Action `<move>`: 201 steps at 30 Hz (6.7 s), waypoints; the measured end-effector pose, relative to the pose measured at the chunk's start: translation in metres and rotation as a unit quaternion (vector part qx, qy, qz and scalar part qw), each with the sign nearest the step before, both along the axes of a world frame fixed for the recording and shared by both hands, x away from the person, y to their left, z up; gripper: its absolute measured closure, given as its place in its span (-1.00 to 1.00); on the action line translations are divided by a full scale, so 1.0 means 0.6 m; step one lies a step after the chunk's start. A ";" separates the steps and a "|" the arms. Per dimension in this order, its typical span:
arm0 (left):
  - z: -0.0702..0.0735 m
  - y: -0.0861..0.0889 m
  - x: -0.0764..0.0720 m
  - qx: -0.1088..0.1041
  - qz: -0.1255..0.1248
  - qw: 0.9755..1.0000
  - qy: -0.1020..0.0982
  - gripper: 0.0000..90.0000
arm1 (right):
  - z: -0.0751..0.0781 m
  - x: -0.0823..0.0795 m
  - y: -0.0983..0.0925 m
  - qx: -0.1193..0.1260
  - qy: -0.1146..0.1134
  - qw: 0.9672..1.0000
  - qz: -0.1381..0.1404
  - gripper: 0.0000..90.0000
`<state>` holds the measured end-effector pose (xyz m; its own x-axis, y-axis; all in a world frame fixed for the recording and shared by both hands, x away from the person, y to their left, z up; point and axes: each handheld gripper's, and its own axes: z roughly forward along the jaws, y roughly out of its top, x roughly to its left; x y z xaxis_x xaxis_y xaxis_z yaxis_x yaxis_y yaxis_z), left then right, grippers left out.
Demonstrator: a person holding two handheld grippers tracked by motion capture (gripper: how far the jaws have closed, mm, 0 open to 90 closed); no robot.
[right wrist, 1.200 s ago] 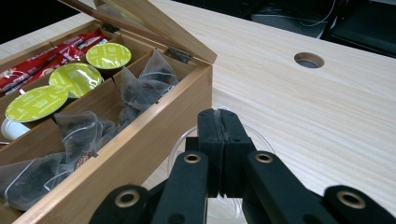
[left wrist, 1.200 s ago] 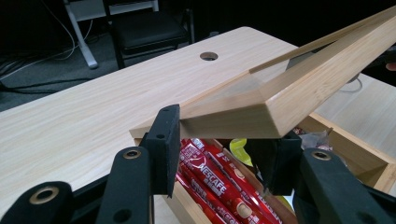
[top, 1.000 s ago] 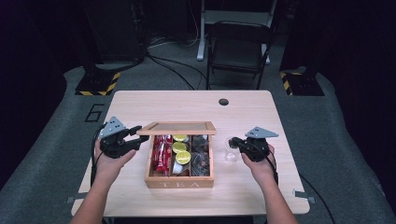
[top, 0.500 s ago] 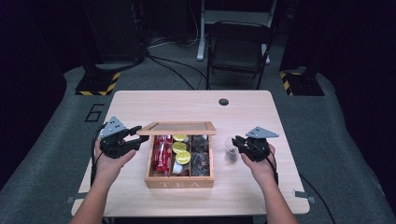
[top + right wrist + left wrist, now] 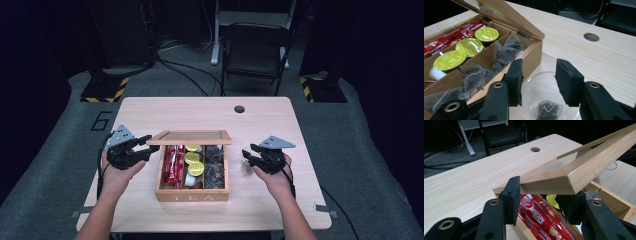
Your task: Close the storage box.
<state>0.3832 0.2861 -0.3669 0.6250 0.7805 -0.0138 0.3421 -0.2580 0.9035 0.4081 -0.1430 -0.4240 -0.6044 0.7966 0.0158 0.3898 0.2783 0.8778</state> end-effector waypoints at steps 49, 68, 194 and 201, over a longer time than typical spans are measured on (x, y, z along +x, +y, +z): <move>0.008 -0.008 0.002 -0.001 0.015 1.000 -0.005 0.18 | 0.105 -0.008 0.106 -0.005 -0.051 0.997 0.061 0.11; 0.001 -0.006 -0.007 0.001 0.007 1.000 0.000 0.17 | 0.104 -0.015 0.104 -0.011 -0.036 0.997 0.066 0.12; -0.158 -0.008 -0.095 0.046 -0.059 0.991 0.107 -0.35 | -0.052 -0.125 0.106 -0.061 0.014 0.992 0.112 -0.56; -0.151 -0.005 -0.096 0.044 -0.048 0.994 0.088 -0.37 | -0.050 -0.118 0.096 -0.040 0.026 0.993 0.109 -0.52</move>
<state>0.3257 0.2833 -0.4573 0.6904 0.7206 -0.0645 0.4630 -0.3716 0.8047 0.3371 -0.0856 -0.4541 -0.7630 0.6464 -0.0065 0.3561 0.4286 0.8303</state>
